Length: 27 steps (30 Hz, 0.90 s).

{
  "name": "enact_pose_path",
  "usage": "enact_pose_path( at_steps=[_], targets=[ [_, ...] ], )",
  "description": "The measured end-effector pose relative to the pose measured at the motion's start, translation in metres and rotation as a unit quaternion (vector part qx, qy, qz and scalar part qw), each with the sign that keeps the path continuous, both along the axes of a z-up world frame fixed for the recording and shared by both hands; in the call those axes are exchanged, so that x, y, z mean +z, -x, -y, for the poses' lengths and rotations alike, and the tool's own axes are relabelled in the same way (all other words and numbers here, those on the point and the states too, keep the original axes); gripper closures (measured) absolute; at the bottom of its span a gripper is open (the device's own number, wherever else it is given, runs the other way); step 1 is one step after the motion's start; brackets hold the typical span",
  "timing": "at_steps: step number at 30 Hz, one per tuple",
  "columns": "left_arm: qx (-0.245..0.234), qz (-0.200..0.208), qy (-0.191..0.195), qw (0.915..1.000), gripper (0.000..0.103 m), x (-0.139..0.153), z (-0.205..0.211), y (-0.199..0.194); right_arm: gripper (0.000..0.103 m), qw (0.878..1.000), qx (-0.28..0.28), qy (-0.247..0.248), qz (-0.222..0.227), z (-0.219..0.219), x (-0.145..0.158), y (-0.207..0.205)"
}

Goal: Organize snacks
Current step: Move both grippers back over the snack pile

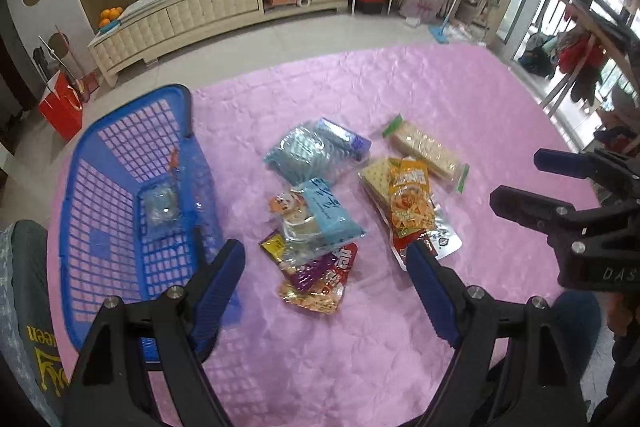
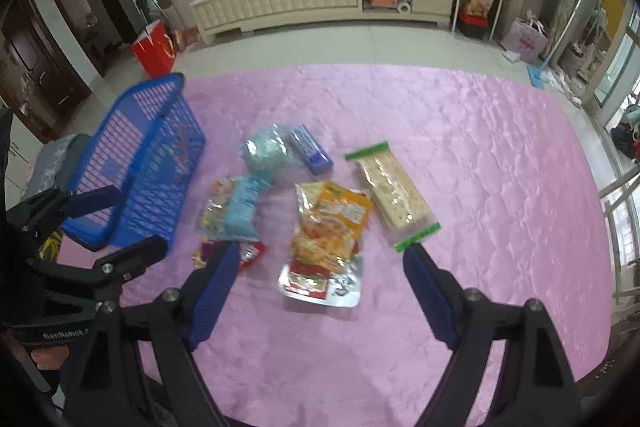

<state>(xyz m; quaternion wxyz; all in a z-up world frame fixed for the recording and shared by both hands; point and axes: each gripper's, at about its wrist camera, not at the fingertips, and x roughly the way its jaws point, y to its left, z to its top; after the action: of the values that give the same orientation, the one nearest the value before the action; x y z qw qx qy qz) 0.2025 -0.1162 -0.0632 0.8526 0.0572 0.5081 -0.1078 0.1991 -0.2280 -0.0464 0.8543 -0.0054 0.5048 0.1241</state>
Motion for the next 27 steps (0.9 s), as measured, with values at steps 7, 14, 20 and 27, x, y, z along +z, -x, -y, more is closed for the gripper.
enact_pose_path(
  at_steps=[7, 14, 20, 27],
  targets=[
    [0.004, -0.018, -0.022, 0.9996, 0.022, -0.031, 0.025, -0.021, 0.016, 1.000, -0.017, -0.001, -0.017, 0.020, -0.030, -0.013],
    [0.026, -0.032, -0.056, 0.9976, 0.022, -0.061, 0.028, -0.044, 0.016, 0.999, -0.017, 0.000, -0.034, 0.020, -0.058, -0.033],
    [0.034, -0.043, -0.059, 0.9967, 0.022, -0.079, 0.021, -0.062, 0.016, 0.999, -0.016, -0.006, -0.044, 0.018, -0.075, -0.047],
    [0.059, -0.075, -0.040, 0.9946, 0.022, -0.099, 0.005, -0.086, 0.016, 0.999, -0.014, 0.008, -0.040, 0.017, -0.078, -0.058]
  ],
)
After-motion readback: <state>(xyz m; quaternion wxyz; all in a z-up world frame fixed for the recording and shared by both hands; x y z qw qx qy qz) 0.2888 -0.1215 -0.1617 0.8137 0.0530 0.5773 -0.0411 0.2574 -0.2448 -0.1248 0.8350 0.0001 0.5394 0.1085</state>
